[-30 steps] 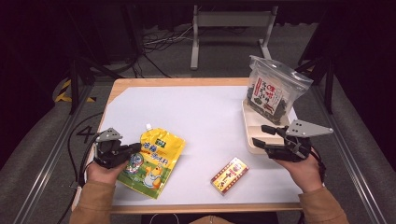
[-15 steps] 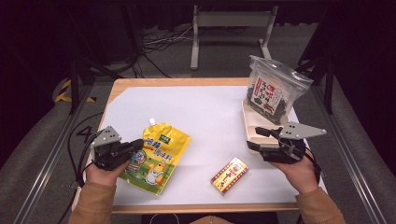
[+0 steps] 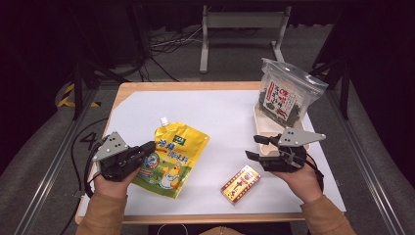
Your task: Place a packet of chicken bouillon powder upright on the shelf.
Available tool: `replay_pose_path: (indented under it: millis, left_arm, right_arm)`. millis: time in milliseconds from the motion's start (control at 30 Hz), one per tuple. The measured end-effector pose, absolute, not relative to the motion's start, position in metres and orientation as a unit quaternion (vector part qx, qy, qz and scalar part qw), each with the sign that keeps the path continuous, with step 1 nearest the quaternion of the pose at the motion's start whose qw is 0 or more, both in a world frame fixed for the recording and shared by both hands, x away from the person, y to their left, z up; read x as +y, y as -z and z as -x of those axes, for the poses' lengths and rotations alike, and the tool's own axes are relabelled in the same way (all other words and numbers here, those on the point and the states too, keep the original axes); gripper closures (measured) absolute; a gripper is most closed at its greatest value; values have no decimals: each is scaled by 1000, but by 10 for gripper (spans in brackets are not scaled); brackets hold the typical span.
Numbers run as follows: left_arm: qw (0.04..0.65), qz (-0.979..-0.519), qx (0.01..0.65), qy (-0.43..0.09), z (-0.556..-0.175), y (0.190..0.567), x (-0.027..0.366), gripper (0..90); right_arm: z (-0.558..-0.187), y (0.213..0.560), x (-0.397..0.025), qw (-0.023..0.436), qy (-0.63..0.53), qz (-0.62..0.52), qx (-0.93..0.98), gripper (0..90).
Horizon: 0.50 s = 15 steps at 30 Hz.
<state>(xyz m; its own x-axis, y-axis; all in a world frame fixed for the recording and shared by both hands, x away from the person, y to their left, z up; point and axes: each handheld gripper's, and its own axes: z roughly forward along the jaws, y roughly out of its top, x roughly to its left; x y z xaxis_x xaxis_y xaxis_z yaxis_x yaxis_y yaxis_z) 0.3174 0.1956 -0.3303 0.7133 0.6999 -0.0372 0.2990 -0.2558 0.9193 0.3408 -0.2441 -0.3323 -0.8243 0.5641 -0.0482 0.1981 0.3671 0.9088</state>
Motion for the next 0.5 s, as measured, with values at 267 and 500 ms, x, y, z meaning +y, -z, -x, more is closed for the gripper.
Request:
replay_pose_path:
  millis: [267, 500]
  left_arm:
    - [548, -749, 315, -199, -319, 332, 183, 877]
    - [559, -745, 303, -200, -318, 333, 171, 878]
  right_arm:
    - [-345, 332, -222, 163, -514, -222, 812, 414]
    - [-350, 334, -208, 135, -522, -231, 810, 416]
